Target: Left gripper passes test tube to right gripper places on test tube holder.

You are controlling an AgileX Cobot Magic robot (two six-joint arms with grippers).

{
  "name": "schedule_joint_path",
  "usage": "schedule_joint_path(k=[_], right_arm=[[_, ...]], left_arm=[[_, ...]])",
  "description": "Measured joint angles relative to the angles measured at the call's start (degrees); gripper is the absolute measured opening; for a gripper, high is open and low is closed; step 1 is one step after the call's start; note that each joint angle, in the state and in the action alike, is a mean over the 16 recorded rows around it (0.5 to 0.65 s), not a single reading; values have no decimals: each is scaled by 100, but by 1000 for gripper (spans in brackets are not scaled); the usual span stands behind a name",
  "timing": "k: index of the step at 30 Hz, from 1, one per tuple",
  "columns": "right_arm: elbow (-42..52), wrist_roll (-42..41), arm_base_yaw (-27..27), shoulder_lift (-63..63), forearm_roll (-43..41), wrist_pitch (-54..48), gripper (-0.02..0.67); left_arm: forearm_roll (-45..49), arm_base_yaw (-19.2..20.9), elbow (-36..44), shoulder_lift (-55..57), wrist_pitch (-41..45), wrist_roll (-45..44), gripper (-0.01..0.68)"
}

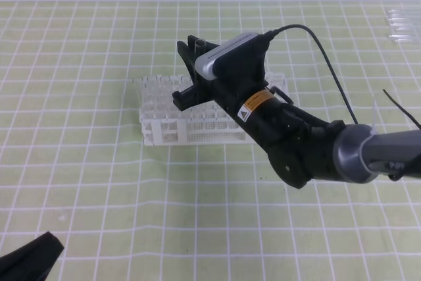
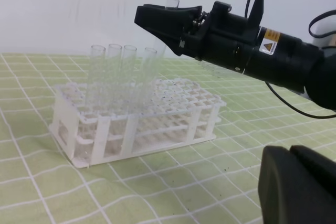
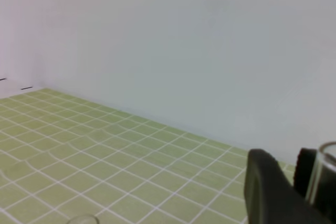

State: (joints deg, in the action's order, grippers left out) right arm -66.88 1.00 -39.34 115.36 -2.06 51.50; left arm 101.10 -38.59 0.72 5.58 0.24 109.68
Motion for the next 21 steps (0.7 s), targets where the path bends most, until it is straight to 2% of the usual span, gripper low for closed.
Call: schedule_joint_path(k=[21], right_arm=[[-5,32,0,-234,-170,-312,85]], left_arm=[[-12,-1,-7,-2,3,-2,-2]])
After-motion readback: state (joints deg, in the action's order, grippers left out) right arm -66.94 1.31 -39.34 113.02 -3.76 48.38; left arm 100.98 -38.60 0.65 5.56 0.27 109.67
